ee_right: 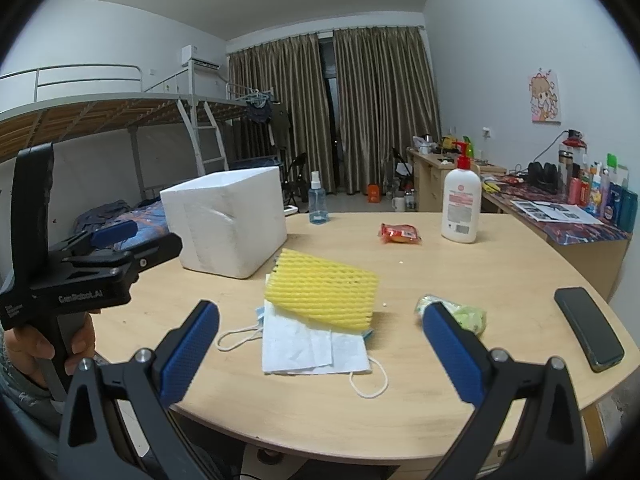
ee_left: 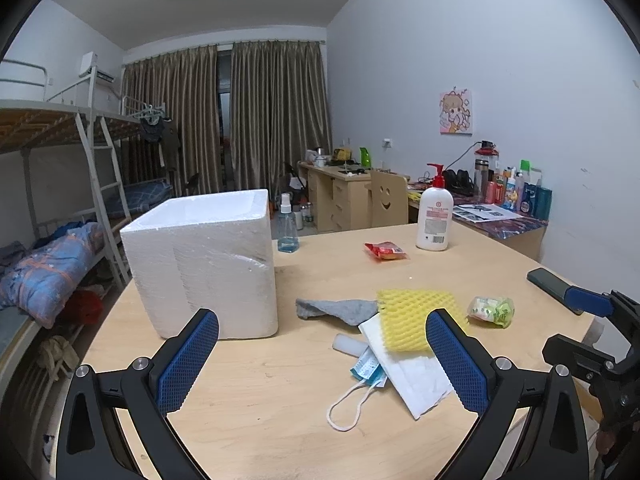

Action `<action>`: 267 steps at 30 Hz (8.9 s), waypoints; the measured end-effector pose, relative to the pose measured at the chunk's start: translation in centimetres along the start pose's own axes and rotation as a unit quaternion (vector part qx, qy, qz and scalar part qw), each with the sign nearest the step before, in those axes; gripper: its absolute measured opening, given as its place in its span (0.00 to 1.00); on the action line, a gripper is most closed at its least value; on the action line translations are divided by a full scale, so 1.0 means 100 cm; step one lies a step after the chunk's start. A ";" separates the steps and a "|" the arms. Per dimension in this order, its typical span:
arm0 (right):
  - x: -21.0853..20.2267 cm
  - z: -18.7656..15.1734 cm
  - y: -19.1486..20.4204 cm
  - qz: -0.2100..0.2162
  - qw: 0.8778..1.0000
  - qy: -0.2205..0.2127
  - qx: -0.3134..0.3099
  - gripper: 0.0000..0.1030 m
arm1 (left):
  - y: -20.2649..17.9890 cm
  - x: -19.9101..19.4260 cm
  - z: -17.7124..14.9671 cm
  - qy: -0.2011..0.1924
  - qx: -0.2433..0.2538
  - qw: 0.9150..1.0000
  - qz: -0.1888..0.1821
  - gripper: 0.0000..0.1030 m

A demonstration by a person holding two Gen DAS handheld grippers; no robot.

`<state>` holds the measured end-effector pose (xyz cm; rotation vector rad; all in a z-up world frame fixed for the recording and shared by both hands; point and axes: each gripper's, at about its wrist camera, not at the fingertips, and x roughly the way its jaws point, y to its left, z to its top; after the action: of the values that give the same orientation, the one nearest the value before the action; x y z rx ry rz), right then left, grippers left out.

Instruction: Organize soft objects

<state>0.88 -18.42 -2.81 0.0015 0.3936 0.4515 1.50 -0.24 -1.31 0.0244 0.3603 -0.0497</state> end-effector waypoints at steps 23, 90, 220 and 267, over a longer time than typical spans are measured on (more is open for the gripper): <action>0.047 -0.006 -0.071 -0.081 0.994 0.070 0.014 1.00 | -0.041 0.088 0.001 0.072 0.040 0.991 -0.108 0.99; 0.071 0.002 -0.101 -0.071 0.990 0.113 0.035 0.34 | -0.041 0.091 0.014 0.089 0.054 0.972 -0.211 0.11; 0.185 0.173 0.117 0.132 0.989 0.036 -0.053 0.34 | 0.168 0.075 0.100 0.007 -0.044 0.999 0.023 0.09; 0.266 0.200 0.149 0.127 0.983 0.118 -0.062 0.57 | 0.238 0.060 0.098 -0.027 -0.055 0.992 0.108 1.00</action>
<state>23.90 8.01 7.16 -0.1245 0.6018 0.7323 11.79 22.92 6.05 -0.0467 0.3034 0.1841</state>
